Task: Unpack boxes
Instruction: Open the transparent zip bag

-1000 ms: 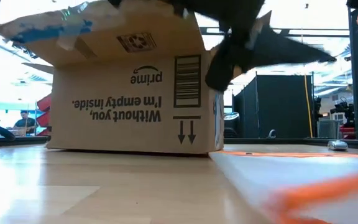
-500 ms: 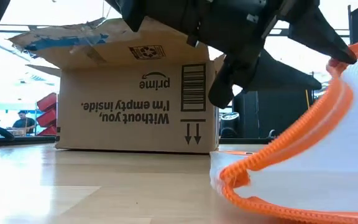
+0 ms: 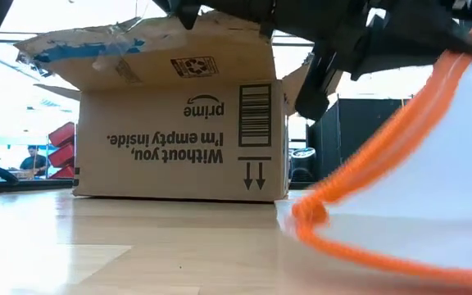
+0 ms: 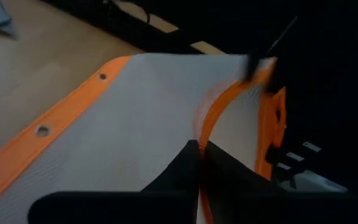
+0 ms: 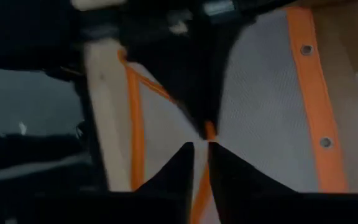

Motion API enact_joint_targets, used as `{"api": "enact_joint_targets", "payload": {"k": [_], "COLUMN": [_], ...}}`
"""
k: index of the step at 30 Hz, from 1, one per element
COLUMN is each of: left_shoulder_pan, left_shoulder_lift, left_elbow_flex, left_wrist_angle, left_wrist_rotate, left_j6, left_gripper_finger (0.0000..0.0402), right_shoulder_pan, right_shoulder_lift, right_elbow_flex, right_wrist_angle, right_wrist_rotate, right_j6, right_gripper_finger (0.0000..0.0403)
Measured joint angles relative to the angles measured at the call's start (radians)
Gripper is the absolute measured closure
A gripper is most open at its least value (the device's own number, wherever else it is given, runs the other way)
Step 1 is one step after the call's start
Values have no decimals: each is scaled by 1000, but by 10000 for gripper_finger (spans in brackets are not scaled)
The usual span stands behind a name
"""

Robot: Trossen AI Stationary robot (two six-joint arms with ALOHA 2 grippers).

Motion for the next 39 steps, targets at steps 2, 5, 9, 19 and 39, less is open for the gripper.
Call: {"api": "enact_joint_targets", "payload": {"k": [2,5,9,19,39], "left_shoulder_pan": [0,0,-1,-1,-12], "left_shoulder_lift": [0,0,0,0,-142], "left_elbow_flex": [5,11,21,26,28], "left_wrist_angle": [-1,-1,-2,-7,-262], "left_wrist_rotate": [0,0,0,0,83], "left_j6": [6,15,27,35,17], "left_gripper_finger": [393,395,397,398,362], "right_shoulder_pan": [-11,-29,-51,-44,62], "right_shoulder_lift": [9,22,40,60,140], "right_elbow_flex": [0,0,0,16,15], "right_wrist_angle": [-12,-31,-56,-49,-311], "right_wrist_rotate": [-17,-43,-77,-120,-237], "right_j6": [-27,-67,-121,-144,412], "right_gripper_finger": [330,297,254,198,381]}}
